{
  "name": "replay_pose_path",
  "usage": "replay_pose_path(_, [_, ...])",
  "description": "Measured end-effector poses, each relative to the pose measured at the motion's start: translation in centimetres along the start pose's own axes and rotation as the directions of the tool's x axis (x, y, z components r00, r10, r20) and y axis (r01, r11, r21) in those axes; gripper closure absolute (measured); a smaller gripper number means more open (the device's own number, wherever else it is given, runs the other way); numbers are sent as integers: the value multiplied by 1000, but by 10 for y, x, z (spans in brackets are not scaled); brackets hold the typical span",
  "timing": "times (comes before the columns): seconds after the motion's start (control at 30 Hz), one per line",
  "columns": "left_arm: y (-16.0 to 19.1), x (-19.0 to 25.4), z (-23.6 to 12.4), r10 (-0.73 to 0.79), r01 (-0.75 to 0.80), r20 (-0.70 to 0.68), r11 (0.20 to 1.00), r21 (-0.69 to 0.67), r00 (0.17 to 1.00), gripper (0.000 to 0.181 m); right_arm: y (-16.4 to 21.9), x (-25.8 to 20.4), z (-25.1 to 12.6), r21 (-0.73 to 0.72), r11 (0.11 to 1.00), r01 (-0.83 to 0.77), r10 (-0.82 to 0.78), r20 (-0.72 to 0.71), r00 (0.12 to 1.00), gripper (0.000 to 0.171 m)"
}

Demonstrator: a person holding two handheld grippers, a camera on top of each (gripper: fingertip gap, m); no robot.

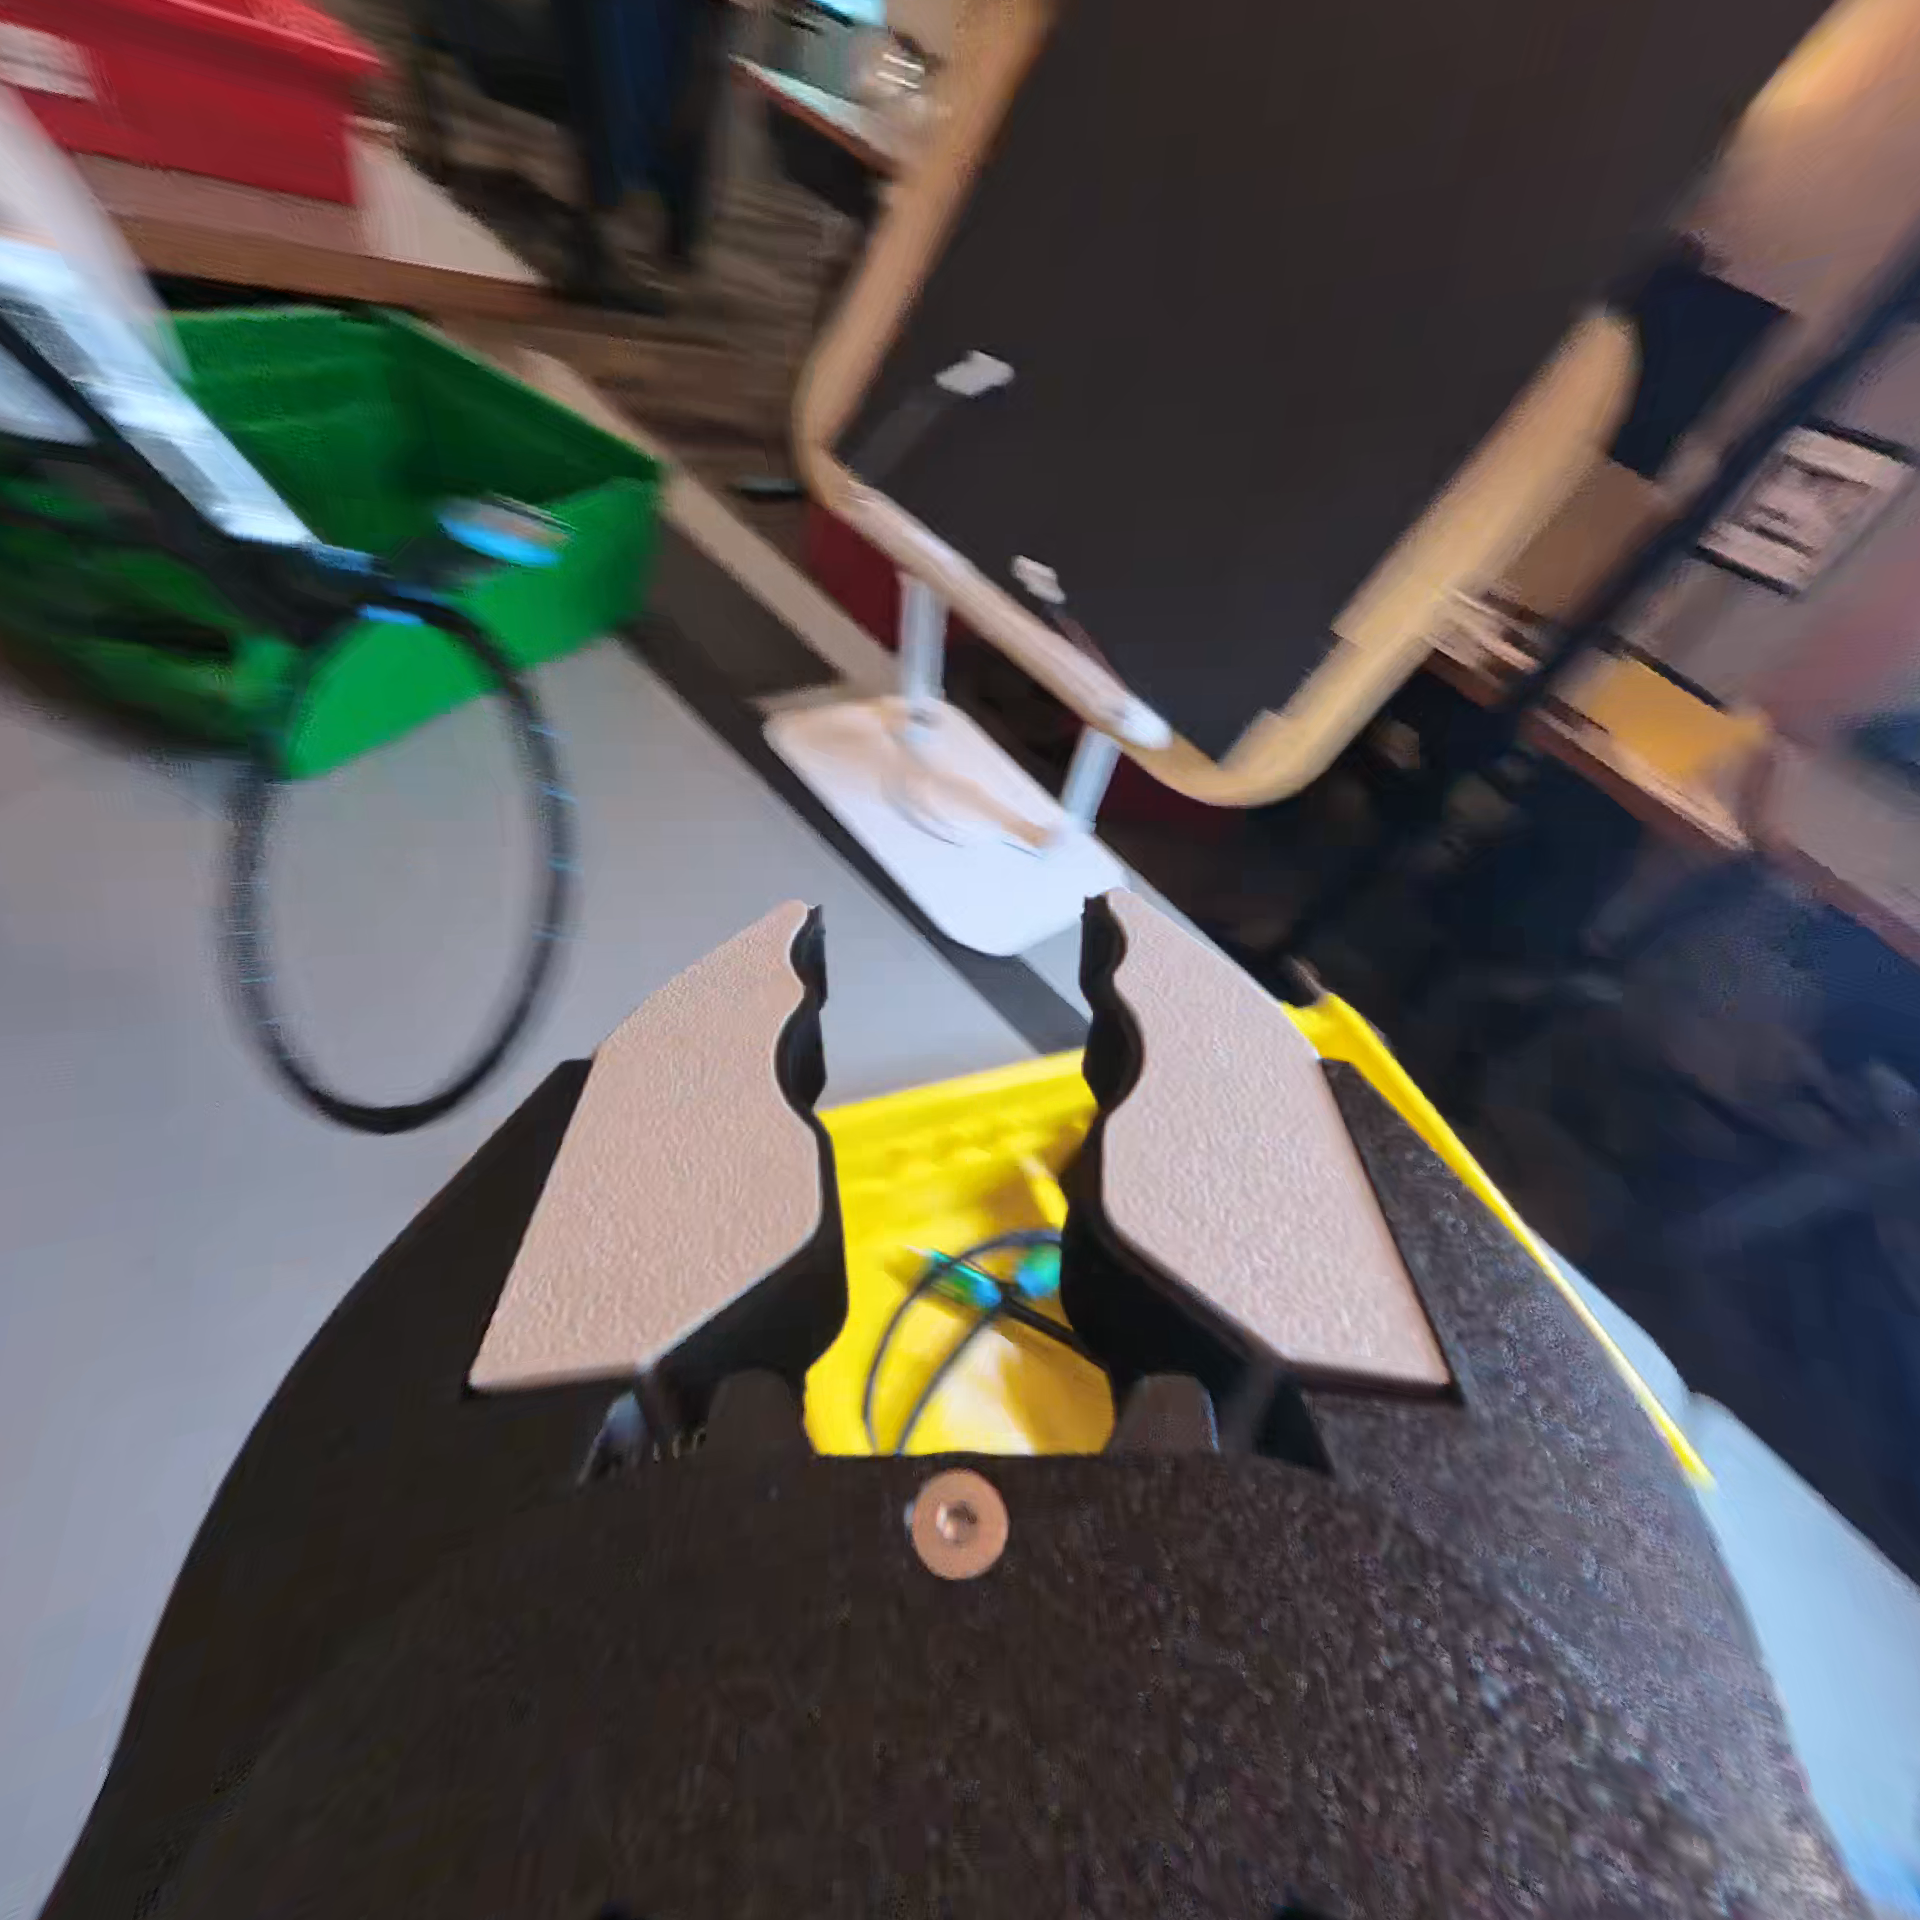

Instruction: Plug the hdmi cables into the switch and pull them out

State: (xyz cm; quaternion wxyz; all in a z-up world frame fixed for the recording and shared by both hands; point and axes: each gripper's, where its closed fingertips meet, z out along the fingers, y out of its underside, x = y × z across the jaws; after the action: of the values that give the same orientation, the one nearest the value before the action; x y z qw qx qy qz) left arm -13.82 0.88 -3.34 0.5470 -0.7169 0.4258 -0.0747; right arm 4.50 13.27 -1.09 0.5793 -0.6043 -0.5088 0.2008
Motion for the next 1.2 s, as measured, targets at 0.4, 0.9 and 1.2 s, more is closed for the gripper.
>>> replay_pose_path(0.4, [17, 50, 41, 190, -210, -117, 958, -193, 975, 160, 22, -180, 48, -146, 740, 657, -558, 413, 720, 134])
replay_pose_path(0.9, [15, 75, 45, 299, -331, -203, 933, -144, 932, 153, 43, -179, 61, -132, 777, 616, -495, 477, 726, 160])
replay_pose_path(1.2, [37, 68, 73, 408, -434, -163, 880, -192, 898, 157, 37, -172, 57, -121, 778, 616, -511, 448, 734, 159])
